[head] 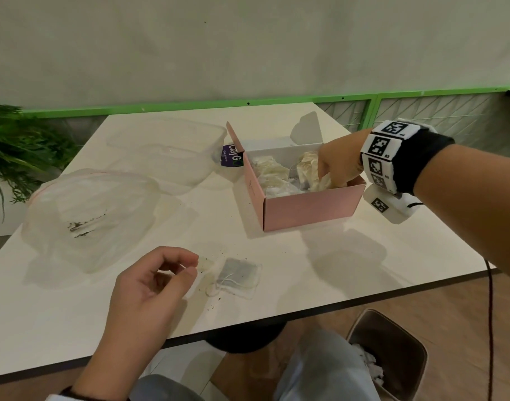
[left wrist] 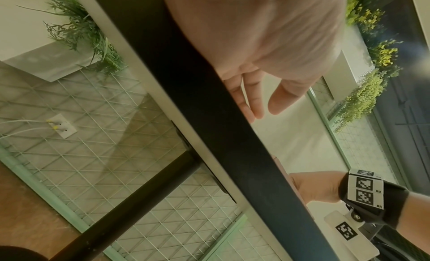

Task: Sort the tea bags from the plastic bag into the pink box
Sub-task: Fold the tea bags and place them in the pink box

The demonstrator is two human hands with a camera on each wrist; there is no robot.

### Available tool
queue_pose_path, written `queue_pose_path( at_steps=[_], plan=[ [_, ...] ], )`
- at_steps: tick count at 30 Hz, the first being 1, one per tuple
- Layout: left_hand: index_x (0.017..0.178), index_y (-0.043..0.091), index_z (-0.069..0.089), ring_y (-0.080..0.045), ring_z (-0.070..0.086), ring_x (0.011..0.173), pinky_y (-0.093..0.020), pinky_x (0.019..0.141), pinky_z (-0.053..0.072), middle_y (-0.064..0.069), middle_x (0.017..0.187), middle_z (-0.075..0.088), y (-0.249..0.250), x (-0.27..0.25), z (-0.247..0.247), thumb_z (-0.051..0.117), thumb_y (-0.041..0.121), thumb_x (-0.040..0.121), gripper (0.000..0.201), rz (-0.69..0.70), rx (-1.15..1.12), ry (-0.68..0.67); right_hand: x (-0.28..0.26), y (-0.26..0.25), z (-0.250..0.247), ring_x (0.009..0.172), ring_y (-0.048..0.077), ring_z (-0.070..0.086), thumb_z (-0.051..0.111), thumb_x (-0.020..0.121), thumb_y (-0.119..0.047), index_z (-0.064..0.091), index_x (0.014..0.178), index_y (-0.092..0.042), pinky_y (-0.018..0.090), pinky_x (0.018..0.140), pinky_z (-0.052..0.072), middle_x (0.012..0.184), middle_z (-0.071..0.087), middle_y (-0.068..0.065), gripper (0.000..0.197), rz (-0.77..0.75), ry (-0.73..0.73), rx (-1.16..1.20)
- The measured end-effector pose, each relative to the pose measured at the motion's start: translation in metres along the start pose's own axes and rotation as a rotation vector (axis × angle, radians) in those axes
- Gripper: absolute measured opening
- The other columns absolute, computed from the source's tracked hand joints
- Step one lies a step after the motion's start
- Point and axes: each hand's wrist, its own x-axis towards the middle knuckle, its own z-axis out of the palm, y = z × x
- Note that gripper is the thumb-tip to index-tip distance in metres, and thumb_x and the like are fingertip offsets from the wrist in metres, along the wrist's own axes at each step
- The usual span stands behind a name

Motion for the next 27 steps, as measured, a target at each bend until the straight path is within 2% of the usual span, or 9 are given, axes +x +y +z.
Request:
queue_pose_path(
  at_steps=[2, 4, 6, 8, 12, 15, 20, 24, 27],
  plan=[
    [0.09, 0.03, 0.078, -0.037, 0.057, 0.079, -0.036, 0.075, 0.047, 0.0, 0.087, 0.07, 0.001, -0.001, 0.001, 0.068, 0.027, 0.074, 0.019, 0.005, 0.034, -0.022, -0.001, 0.001, -0.002, 0.061, 0.012, 0.049, 0.059, 0.08, 0.001, 0.046, 0.057, -0.029, 0.025, 0.063, 0.042, 0.041, 0.048, -0.015, 0.039, 0.016, -0.014, 0.026],
    [0.091, 0.035, 0.076, -0.022, 0.059, 0.077, -0.029, 0.075, 0.046, 0.008, 0.089, 0.069, 0.001, -0.002, 0.002, 0.069, 0.03, 0.075, 0.018, 0.047, 0.143, -0.068, -0.003, 0.001, -0.002, 0.075, 0.017, 0.058, 0.058, 0.081, 0.0, 0.057, 0.064, -0.03, 0.028, 0.072, 0.048, 0.059, 0.058, -0.017, 0.034, 0.016, -0.025, 0.008],
    [0.092, 0.041, 0.075, -0.007, 0.06, 0.093, -0.023, 0.081, 0.045, 0.019, 0.098, 0.068, 0.001, -0.001, 0.003, 0.069, 0.036, 0.077, 0.017, 0.125, 0.314, -0.131, -0.003, -0.003, 0.001, 0.096, 0.02, 0.063, 0.055, 0.085, -0.004, 0.072, 0.097, -0.026, 0.03, 0.083, 0.053, 0.095, 0.068, -0.01, 0.031, 0.02, -0.04, -0.02],
    [0.098, 0.043, 0.073, -0.003, 0.057, 0.108, -0.026, 0.088, 0.046, 0.026, 0.106, 0.065, -0.001, 0.0, 0.004, 0.067, 0.047, 0.078, 0.021, 0.183, 0.462, -0.198, -0.001, -0.005, 0.005, 0.107, 0.021, 0.062, 0.052, 0.089, -0.006, 0.068, 0.124, -0.022, 0.029, 0.086, 0.052, 0.117, 0.065, -0.005, 0.041, 0.039, -0.024, -0.047],
    [0.113, 0.046, 0.071, -0.002, 0.051, 0.109, -0.036, 0.093, 0.045, 0.029, 0.108, 0.059, -0.006, 0.001, 0.007, 0.062, 0.057, 0.08, 0.035, 0.259, 0.654, -0.265, 0.008, -0.001, 0.017, 0.1, 0.026, 0.066, 0.058, 0.094, -0.015, 0.071, 0.116, -0.016, 0.029, 0.077, 0.05, 0.108, 0.07, 0.003, 0.026, 0.056, 0.108, -0.026],
    [0.118, 0.047, 0.071, -0.003, 0.047, 0.106, -0.037, 0.094, 0.041, 0.026, 0.107, 0.056, -0.007, 0.003, 0.011, 0.06, 0.059, 0.085, 0.036, 0.29, 0.751, -0.253, 0.013, 0.002, 0.023, 0.086, 0.021, 0.064, 0.057, 0.093, -0.019, 0.074, 0.106, -0.02, 0.028, 0.07, 0.049, 0.09, 0.068, -0.004, 0.021, 0.054, 0.138, -0.072],
    [0.108, 0.043, 0.076, -0.006, 0.048, 0.102, -0.038, 0.094, 0.041, 0.021, 0.1, 0.06, -0.006, 0.004, 0.013, 0.06, 0.055, 0.093, 0.025, 0.245, 0.747, -0.181, 0.012, 0.008, 0.018, 0.081, 0.018, 0.06, 0.071, 0.077, -0.04, 0.07, 0.094, -0.034, 0.035, 0.083, 0.055, 0.097, 0.069, -0.006, 0.018, 0.034, 0.206, 0.074],
    [0.098, 0.037, 0.077, -0.002, 0.051, 0.095, -0.036, 0.09, 0.045, 0.02, 0.093, 0.066, -0.004, 0.006, 0.01, 0.059, 0.051, 0.094, 0.023, 0.172, 0.593, -0.118, 0.005, 0.001, 0.01, 0.074, 0.02, 0.062, 0.06, 0.067, -0.058, 0.069, 0.1, -0.036, 0.04, 0.075, 0.058, 0.076, 0.054, -0.022, 0.041, -0.065, 0.547, 0.166],
    [0.094, 0.035, 0.077, -0.002, 0.056, 0.093, -0.032, 0.086, 0.05, 0.021, 0.091, 0.069, 0.0, 0.006, 0.006, 0.065, 0.043, 0.093, 0.015, 0.081, 0.395, -0.079, -0.031, -0.046, 0.007, 0.085, 0.021, 0.061, 0.062, 0.068, -0.054, 0.066, 0.105, -0.042, 0.04, 0.074, 0.055, 0.09, 0.057, -0.016, 0.039, -0.281, 0.681, 0.149]
  ],
)
